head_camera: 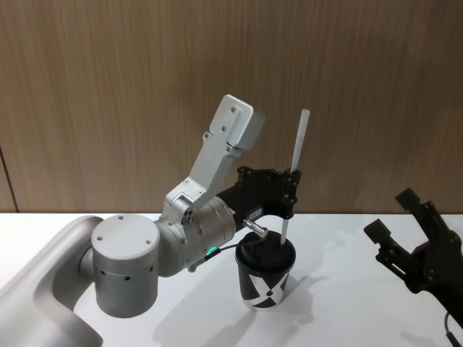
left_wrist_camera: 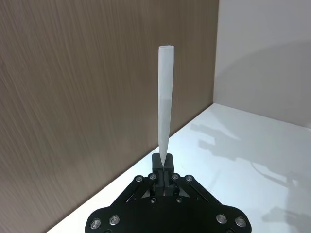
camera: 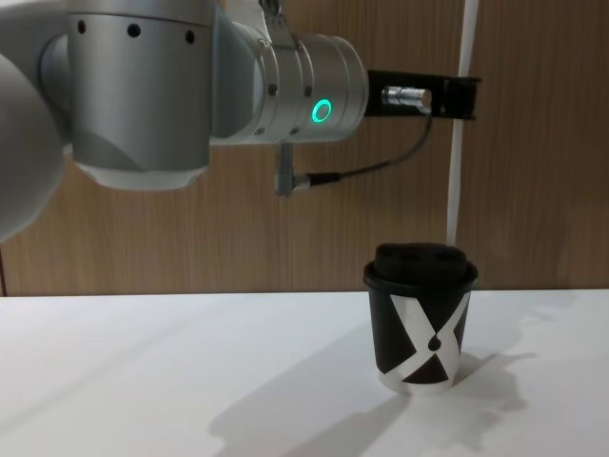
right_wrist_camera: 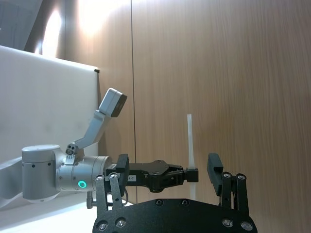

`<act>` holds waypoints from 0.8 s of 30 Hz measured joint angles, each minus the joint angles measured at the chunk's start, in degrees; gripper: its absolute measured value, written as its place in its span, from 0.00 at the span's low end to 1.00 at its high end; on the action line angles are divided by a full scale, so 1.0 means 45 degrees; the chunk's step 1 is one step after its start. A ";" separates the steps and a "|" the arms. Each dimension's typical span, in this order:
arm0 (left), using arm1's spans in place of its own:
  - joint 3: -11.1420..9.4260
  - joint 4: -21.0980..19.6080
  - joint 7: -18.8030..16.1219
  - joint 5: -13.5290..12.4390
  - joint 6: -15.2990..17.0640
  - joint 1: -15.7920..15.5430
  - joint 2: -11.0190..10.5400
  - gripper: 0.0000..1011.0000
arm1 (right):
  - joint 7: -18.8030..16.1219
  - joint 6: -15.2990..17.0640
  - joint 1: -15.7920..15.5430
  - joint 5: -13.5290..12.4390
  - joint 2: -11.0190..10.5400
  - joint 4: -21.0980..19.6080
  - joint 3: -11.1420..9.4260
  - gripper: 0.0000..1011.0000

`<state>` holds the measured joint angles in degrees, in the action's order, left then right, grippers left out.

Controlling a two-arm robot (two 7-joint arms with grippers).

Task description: Pick up the straw with one hand, pass it to the other hand, and insert it into the cup.

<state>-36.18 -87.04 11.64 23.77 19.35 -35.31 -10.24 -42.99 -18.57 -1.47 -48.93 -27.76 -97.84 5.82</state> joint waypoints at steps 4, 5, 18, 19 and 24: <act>0.0008 0.0195 0.0147 -0.0020 -0.0021 -0.0051 0.0051 0.00 | 0.0000 0.0000 0.0000 0.0000 0.0000 -0.0001 0.0000 0.99; 0.0009 0.0228 0.0170 -0.0022 -0.0028 -0.0064 0.0068 0.01 | -0.0001 -0.0001 0.0000 0.0000 0.0000 -0.0001 0.0000 0.99; 0.0052 0.0716 0.0431 -0.0082 -0.0152 -0.0170 0.0263 0.01 | -0.0001 -0.0001 0.0000 0.0000 0.0000 0.0000 0.0000 0.99; 0.0056 0.0723 0.0434 -0.0088 -0.0153 -0.0170 0.0269 0.01 | 0.0000 -0.0001 0.0000 -0.0001 0.0000 0.0000 0.0000 0.99; 0.0104 0.0751 0.0439 -0.0135 -0.0155 -0.0135 0.0303 0.01 | 0.0000 -0.0001 0.0000 0.0000 0.0000 0.0000 0.0000 0.99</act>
<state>-35.71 -83.67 13.62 23.16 18.66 -35.91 -8.87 -42.99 -18.57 -1.47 -48.94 -27.76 -97.85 5.82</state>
